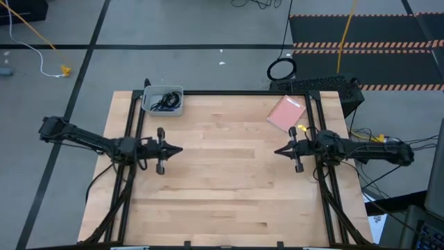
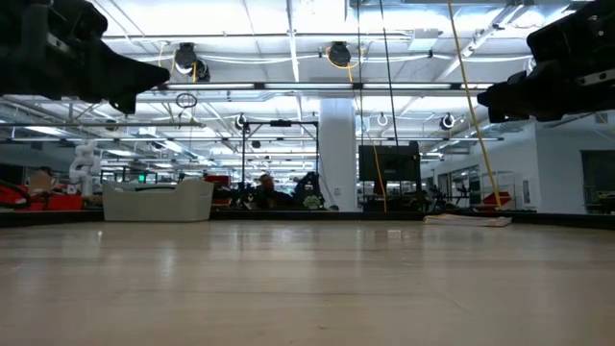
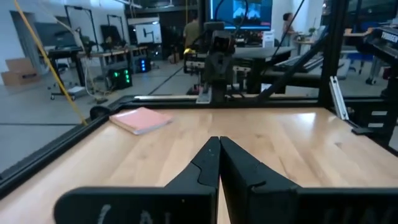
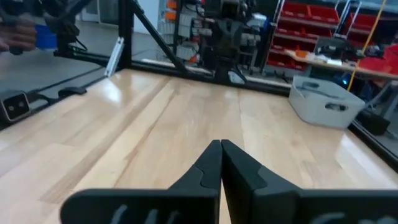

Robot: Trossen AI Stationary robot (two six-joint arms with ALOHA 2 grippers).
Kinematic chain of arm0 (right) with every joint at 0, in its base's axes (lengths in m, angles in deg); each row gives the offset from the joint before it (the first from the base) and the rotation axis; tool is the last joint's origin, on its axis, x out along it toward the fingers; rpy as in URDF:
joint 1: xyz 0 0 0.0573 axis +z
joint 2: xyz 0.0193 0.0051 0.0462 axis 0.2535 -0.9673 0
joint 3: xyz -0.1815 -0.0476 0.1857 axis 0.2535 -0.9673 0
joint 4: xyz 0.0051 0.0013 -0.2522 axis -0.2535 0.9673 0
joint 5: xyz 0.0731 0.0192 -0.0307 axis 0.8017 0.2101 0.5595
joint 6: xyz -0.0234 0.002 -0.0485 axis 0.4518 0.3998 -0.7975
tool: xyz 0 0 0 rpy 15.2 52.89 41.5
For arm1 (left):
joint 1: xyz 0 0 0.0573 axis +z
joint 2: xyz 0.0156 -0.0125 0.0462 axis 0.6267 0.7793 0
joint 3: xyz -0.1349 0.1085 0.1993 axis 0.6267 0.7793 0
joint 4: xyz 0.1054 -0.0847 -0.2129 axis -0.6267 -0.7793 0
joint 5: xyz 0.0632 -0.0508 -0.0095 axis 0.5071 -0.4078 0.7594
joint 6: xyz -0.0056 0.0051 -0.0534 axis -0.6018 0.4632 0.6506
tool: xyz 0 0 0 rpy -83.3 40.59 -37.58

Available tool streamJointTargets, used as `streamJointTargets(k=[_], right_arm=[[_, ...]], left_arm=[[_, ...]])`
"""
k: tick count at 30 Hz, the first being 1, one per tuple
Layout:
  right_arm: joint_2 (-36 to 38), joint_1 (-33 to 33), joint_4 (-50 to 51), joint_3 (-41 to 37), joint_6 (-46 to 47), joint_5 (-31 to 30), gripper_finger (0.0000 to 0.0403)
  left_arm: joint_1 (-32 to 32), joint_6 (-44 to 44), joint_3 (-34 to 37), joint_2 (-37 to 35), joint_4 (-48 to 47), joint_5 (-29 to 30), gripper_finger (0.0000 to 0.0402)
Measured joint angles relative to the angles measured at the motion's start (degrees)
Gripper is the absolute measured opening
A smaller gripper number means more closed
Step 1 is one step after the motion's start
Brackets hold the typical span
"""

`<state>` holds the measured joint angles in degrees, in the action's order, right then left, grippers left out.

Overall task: Pick and place USB-C Cables
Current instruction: Return to Home Position

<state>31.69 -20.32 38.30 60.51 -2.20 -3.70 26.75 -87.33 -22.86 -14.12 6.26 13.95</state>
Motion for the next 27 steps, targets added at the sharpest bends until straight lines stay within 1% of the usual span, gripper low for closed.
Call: streamJointTargets(k=[3, 7, 10, 11, 14, 15, 18, 20, 22, 27], right_arm=[[0.3, -1.1, 0.3, 0.0, 0.4, 0.3, 0.0000], [1.7, -2.9, -0.7, 0.0, 0.3, 3.1, 0.0000], [3.0, -4.9, -0.5, 0.0, -0.3, 2.9, 0.0000], [3.4, -5.6, -0.5, 0.0, -0.3, 1.9, 0.0000], [4.5, -7.1, -1.6, 0.0, 2.2, -6.0, 0.0000], [4.7, -7.3, -1.5, 0.0, 2.3, -7.5, 0.0000], [4.8, -7.2, -1.5, -0.5, 2.3, -9.7, 0.0000], [4.7, -7.1, -3.8, -1.6, 3.9, -11.7, 0.0000], [4.8, -7.1, -4.7, -1.8, 5.9, -12.3, 0.0000], [5.0, -7.0, -3.2, -1.8, 7.5, -10.4, 0.0000]], left_arm=[[-0.2, -0.8, 0.0, -1.5, -0.6, 0.0, 0.0010], [-0.2, -1.0, 0.0, -2.0, -1.4, 0.0, 0.0010], [-0.2, -1.0, 0.0, -2.0, -1.3, 0.0, 0.0010], [-0.2, -0.9, 0.0, -2.0, -1.3, 0.0, 0.0010], [-0.2, -0.1, 0.0, -2.0, -1.3, 0.0, 0.0010], [-0.2, 0.0, 0.0, -2.0, -1.3, 0.0, 0.0010], [-0.2, -0.1, 0.0, -2.0, -1.3, 0.1, 0.0010], [-0.2, -0.1, 0.0, -2.0, -1.3, 0.1, 0.0010], [-0.2, -0.4, 0.0, -2.0, -1.3, 0.1, 0.0010], [-0.2, -1.0, 0.0, -2.0, -1.4, 0.2, 0.0010]])
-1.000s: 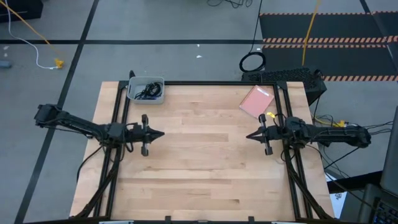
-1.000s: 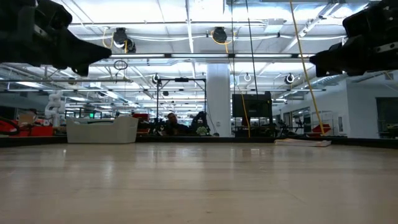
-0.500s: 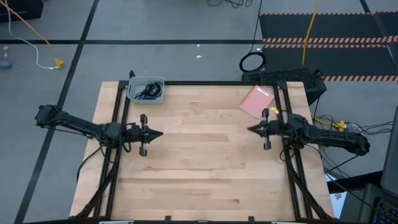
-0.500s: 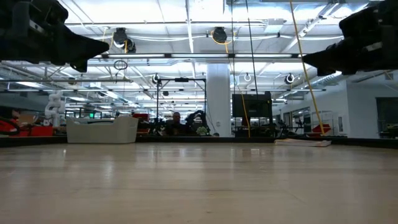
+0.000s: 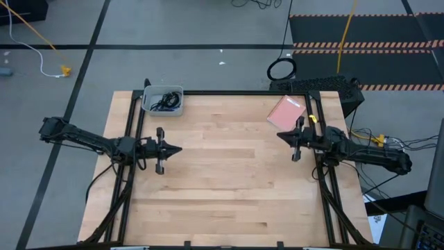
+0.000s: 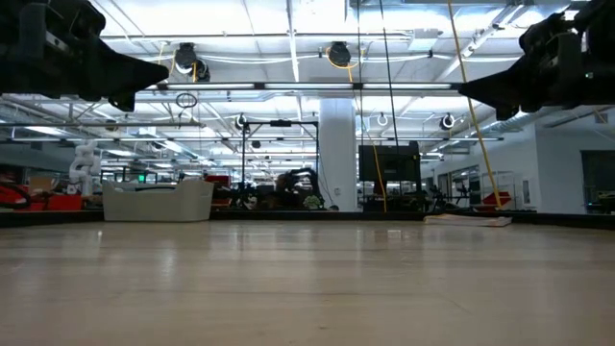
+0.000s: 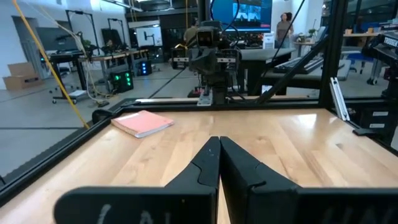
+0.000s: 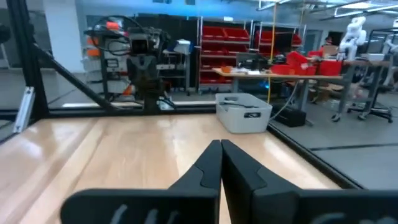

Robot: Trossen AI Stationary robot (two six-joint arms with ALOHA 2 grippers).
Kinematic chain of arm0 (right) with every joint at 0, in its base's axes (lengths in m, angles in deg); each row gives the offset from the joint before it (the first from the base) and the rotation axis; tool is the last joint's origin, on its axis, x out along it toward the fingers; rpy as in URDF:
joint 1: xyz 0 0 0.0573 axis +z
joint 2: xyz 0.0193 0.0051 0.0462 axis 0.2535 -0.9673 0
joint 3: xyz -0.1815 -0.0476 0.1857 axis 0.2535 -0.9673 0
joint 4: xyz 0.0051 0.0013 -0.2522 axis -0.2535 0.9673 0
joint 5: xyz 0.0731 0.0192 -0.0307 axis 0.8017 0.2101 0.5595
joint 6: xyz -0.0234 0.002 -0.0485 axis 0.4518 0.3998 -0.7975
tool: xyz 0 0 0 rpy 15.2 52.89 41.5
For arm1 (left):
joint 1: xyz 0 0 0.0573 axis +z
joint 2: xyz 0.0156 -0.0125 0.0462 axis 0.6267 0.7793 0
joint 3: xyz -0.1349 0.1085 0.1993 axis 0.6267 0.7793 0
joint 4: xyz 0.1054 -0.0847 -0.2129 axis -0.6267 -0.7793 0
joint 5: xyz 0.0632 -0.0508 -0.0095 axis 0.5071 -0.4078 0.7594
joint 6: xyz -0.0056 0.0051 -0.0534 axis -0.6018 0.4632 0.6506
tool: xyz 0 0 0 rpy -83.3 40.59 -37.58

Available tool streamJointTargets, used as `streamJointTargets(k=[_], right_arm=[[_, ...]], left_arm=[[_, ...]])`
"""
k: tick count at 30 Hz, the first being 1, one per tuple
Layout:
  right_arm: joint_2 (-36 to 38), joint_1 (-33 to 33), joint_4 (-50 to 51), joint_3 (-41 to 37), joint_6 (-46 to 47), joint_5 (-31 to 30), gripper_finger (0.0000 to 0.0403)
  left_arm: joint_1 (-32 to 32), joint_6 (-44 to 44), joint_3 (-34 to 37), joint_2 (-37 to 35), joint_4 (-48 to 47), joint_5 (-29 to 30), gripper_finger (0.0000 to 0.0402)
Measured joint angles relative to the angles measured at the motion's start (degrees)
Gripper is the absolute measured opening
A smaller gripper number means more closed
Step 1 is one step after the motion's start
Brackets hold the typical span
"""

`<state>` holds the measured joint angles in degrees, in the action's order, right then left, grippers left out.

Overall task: Pick and place USB-C Cables
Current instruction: Return to Home Position

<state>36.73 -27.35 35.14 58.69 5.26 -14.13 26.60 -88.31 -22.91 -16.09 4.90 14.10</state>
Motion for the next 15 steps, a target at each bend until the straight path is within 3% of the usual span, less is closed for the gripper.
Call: streamJointTargets(k=[15], right_arm=[[3.0, 2.4, 4.0, 0.0, 1.0, 1.5, 0.0000]], left_arm=[[0.0, -1.0, 0.0, 0.0, -0.4, 0.0, 0.0010]])
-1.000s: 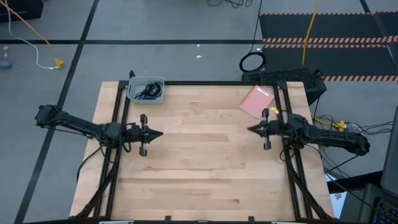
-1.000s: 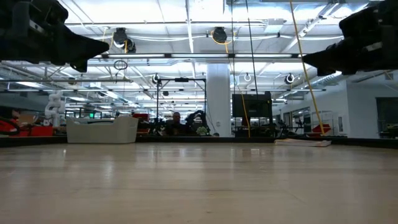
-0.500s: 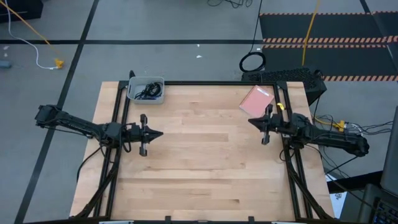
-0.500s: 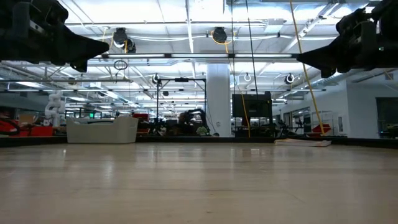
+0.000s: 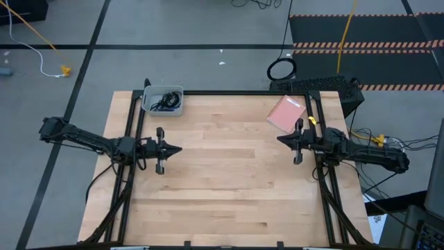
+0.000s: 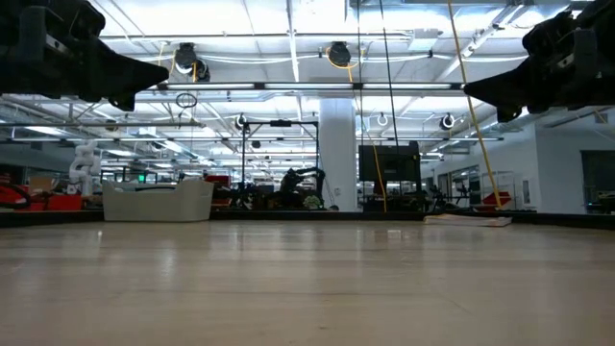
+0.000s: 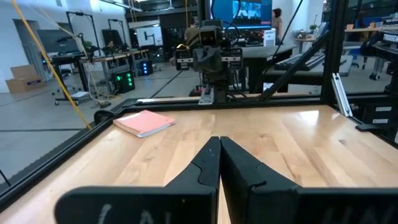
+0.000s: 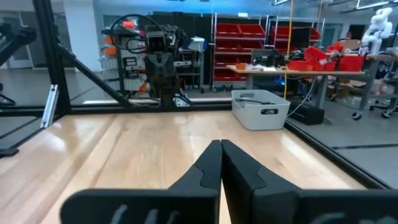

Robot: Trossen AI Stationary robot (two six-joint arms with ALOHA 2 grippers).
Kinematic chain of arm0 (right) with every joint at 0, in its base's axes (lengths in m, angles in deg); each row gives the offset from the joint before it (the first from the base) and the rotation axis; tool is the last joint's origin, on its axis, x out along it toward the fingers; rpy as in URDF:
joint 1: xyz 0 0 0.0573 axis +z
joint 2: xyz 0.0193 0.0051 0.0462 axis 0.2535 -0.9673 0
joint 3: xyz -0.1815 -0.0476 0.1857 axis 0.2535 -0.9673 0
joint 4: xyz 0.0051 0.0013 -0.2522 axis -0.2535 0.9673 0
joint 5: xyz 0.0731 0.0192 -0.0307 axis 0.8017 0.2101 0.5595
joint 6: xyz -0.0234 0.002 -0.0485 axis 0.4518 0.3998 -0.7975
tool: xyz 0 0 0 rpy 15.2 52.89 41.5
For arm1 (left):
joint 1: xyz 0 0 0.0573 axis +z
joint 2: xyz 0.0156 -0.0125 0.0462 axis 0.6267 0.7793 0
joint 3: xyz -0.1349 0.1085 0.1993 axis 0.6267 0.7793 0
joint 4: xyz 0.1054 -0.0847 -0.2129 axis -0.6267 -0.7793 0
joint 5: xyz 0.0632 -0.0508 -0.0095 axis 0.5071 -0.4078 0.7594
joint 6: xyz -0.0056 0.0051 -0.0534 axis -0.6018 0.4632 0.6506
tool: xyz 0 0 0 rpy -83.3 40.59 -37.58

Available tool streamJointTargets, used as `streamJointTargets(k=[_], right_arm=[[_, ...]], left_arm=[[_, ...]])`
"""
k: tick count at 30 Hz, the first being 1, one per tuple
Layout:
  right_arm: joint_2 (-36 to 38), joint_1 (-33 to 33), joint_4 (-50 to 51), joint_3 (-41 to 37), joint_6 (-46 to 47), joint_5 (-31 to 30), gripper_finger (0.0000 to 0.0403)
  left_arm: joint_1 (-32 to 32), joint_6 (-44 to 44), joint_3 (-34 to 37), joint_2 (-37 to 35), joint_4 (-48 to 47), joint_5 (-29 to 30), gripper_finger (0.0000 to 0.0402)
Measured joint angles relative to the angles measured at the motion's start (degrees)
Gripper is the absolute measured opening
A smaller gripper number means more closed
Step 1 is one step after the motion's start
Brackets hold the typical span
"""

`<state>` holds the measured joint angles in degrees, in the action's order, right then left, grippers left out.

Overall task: Pick and place USB-C Cables
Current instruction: Return to Home Position

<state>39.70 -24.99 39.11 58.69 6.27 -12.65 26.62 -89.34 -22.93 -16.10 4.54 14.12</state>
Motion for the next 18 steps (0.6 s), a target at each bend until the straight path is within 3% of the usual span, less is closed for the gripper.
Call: streamJointTargets(k=[18], right_arm=[[0.2, 5.9, 5.3, 0.0, 0.7, -5.3, 0.0000]], left_arm=[[0.0, 1.1, 0.0, 0.0, 0.0, 0.0, 0.0010]])
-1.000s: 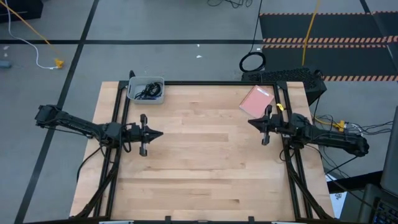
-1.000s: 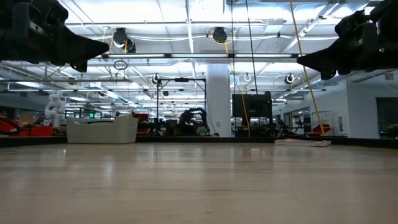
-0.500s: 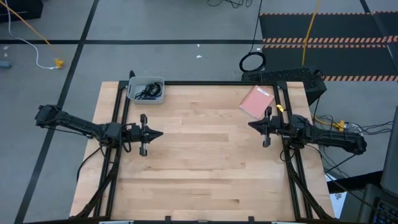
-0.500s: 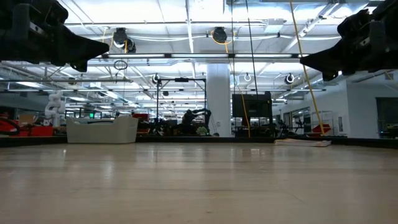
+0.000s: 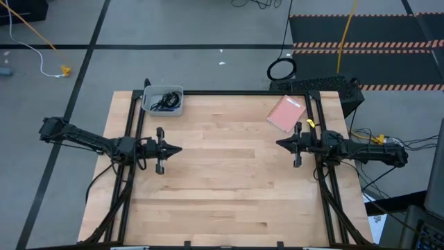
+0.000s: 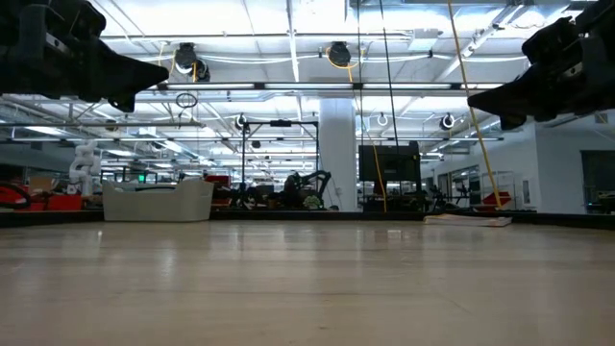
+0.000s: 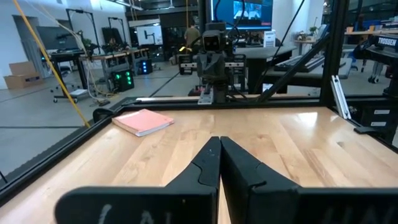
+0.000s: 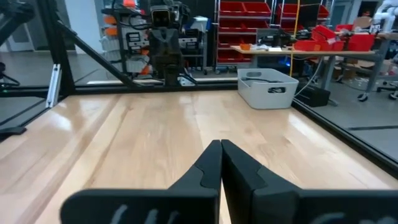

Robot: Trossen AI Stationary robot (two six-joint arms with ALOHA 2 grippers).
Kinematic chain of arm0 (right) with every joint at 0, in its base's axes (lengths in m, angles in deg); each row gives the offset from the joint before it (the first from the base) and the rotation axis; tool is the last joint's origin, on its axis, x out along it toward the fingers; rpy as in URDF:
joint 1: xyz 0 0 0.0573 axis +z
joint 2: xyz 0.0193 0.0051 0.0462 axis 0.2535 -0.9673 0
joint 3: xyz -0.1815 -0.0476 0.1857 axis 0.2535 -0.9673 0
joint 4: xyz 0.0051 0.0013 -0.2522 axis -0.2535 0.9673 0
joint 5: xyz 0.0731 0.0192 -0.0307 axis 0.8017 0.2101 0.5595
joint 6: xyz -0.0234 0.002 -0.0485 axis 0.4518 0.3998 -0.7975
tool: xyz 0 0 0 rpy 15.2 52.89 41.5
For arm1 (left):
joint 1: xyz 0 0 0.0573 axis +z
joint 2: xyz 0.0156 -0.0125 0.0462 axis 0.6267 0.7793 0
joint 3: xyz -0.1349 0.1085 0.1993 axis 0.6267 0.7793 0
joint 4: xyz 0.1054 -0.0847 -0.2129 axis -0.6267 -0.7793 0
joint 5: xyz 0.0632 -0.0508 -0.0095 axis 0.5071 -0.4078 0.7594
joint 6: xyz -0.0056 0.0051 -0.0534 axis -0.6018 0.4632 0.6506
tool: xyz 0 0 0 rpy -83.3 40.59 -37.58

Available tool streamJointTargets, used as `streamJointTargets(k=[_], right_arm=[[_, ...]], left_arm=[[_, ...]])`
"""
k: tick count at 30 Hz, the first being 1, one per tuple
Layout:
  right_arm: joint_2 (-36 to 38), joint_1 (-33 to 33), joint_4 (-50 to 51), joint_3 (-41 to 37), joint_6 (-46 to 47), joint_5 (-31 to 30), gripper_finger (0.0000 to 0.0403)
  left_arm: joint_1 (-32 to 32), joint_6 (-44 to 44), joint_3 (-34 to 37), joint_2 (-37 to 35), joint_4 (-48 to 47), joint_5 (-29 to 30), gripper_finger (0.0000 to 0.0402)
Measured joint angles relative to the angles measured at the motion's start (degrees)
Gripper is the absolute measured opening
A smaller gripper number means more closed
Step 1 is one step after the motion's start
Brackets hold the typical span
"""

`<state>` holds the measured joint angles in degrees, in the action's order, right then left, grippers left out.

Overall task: Pick and place USB-C Cables
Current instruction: Return to Home Position

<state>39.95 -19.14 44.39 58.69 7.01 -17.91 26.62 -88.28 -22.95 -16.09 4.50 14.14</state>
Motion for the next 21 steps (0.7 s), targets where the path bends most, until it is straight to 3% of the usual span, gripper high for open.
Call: streamJointTargets(k=[12, 21], right_arm=[[0.0, 2.5, 0.6, 0.0, -0.8, -0.6, 0.0000], [0.0, 2.9, 1.2, 0.0, 0.1, 2.3, 0.0000]], left_arm=[[0.0, -0.1, 0.0, 0.0, -0.8, 0.0, 0.0010], [0.0, -0.2, 0.0, 0.0, -0.8, 0.0, 0.0010]])
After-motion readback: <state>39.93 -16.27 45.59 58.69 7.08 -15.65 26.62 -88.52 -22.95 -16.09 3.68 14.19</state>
